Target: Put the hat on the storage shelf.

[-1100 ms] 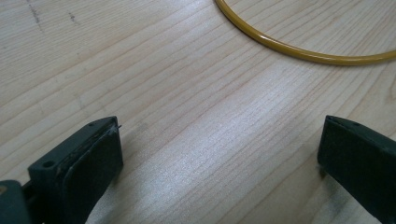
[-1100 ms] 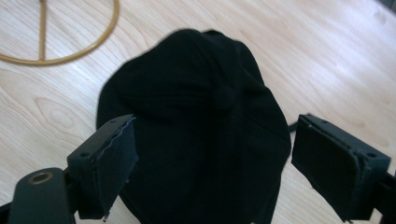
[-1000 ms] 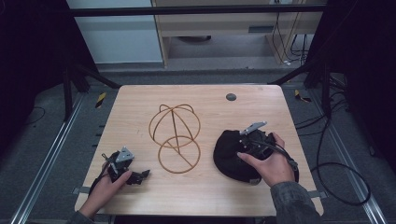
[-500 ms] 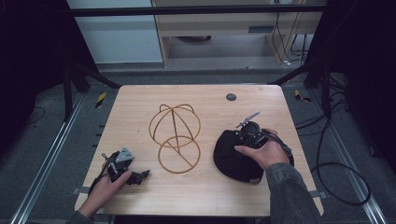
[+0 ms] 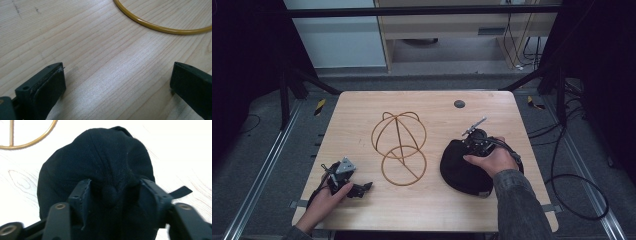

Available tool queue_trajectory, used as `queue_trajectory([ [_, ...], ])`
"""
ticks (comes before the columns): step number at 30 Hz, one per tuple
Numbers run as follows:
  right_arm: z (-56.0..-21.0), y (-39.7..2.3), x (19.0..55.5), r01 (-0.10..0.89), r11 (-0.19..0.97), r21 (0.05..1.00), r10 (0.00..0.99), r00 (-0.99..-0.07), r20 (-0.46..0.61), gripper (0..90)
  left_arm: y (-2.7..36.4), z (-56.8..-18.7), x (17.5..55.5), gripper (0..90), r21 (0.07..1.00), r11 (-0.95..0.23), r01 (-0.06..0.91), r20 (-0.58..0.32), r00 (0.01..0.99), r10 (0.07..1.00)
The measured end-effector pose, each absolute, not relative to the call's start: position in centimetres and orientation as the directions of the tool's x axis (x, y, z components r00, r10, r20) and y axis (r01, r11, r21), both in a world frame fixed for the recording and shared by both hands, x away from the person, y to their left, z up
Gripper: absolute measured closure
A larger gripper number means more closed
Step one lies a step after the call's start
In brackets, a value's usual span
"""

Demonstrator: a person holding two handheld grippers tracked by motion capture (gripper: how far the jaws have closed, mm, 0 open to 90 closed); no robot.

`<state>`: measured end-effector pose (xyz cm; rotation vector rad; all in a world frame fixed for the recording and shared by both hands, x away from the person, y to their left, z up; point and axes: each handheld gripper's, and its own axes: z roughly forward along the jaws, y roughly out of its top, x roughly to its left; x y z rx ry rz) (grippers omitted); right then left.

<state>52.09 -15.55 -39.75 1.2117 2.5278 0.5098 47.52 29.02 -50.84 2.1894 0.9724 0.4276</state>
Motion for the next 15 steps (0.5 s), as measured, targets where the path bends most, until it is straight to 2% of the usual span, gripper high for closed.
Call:
queue_trajectory([
  [7, -40.09, -15.58, 52.63, 0.692, 0.590, 0.416, 0.782, -0.618, -0.081, 73.5, 29.02, -50.84, 47.52, 0.0, 0.708, -0.479, 0.518, 0.018, 0.665, 0.746],
  [15, -39.21, -15.89, 52.07, 0.690, 0.567, 0.451, 0.790, -0.611, -0.059, 77.0, 29.03, -50.86, 47.49, 0.0, 0.710, -0.477, 0.518, 0.018, 0.664, 0.747],
])
